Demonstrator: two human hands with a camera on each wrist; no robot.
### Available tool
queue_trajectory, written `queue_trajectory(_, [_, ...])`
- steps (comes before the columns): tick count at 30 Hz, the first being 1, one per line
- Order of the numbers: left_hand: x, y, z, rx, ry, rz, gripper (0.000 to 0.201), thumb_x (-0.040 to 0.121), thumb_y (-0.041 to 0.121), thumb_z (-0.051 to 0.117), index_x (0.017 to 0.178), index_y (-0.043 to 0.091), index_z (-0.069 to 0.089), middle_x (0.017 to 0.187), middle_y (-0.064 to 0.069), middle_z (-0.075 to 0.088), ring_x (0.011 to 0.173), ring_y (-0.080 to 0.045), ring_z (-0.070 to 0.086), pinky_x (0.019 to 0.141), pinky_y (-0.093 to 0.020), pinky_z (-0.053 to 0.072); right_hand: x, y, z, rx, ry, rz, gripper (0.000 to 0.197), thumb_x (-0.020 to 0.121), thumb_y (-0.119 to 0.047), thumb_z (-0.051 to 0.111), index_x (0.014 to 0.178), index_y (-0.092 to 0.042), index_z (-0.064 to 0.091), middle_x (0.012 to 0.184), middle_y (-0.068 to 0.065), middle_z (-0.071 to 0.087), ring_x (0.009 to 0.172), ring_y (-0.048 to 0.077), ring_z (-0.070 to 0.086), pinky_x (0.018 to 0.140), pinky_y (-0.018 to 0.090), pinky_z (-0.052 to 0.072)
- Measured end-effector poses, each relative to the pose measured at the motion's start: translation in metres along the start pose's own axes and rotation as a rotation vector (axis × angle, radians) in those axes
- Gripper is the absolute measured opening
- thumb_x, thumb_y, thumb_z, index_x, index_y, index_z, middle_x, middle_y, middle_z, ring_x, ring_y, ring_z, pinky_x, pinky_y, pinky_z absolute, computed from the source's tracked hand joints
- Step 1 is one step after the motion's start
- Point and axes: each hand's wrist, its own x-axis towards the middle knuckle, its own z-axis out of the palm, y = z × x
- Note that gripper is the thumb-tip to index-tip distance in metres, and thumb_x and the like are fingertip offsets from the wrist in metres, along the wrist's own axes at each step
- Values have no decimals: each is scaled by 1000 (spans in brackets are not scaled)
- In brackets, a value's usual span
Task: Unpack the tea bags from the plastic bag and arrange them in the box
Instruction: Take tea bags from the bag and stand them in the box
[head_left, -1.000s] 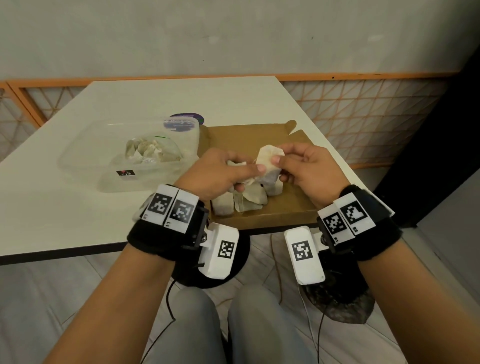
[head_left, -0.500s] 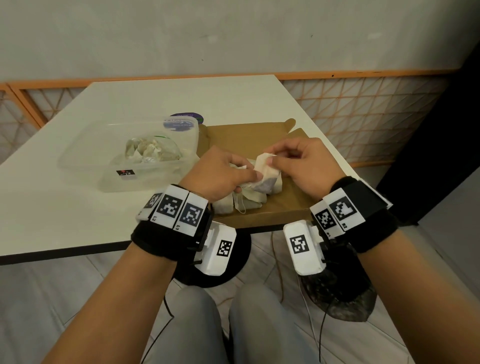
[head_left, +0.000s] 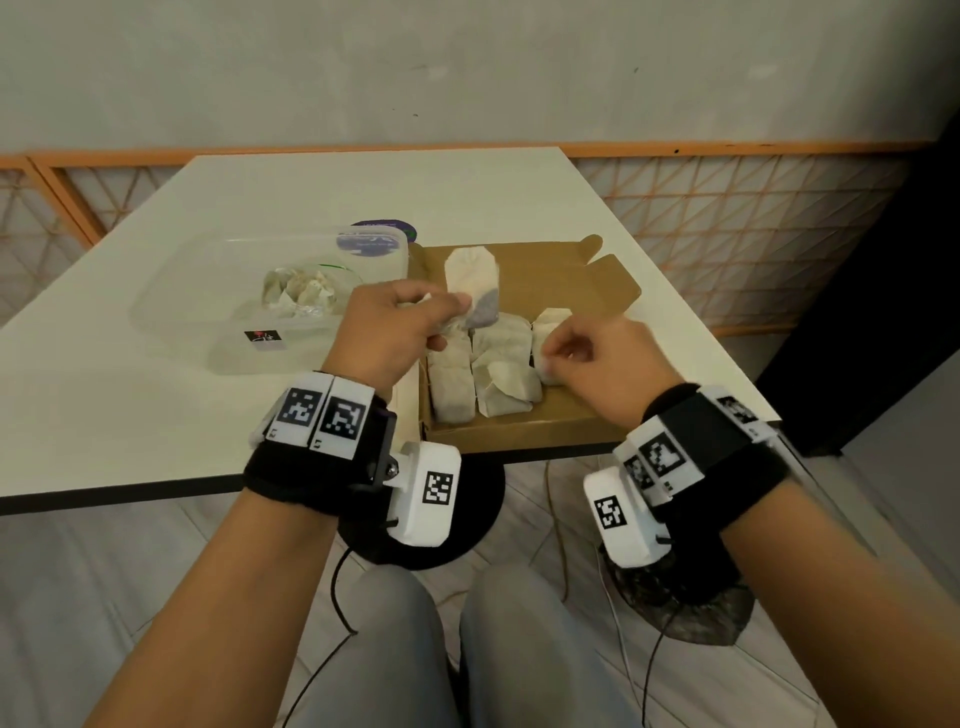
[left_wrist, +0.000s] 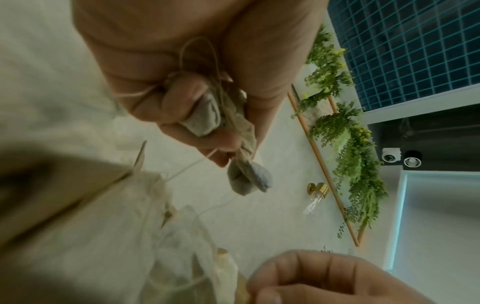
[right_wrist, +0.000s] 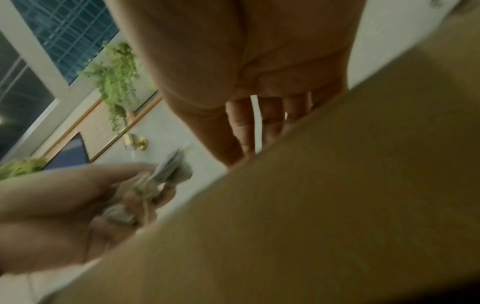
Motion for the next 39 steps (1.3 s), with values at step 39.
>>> queue_trajectory(39, [1, -28, 7, 9, -63, -2, 12, 82, 19, 72, 72, 18, 66, 83, 2, 62, 40, -1, 54, 49, -11, 44, 27, 7, -21, 177, -58, 354, 17, 92, -4, 46, 82, -17, 50, 79, 7, 59, 68, 19, 62, 64, 29, 55])
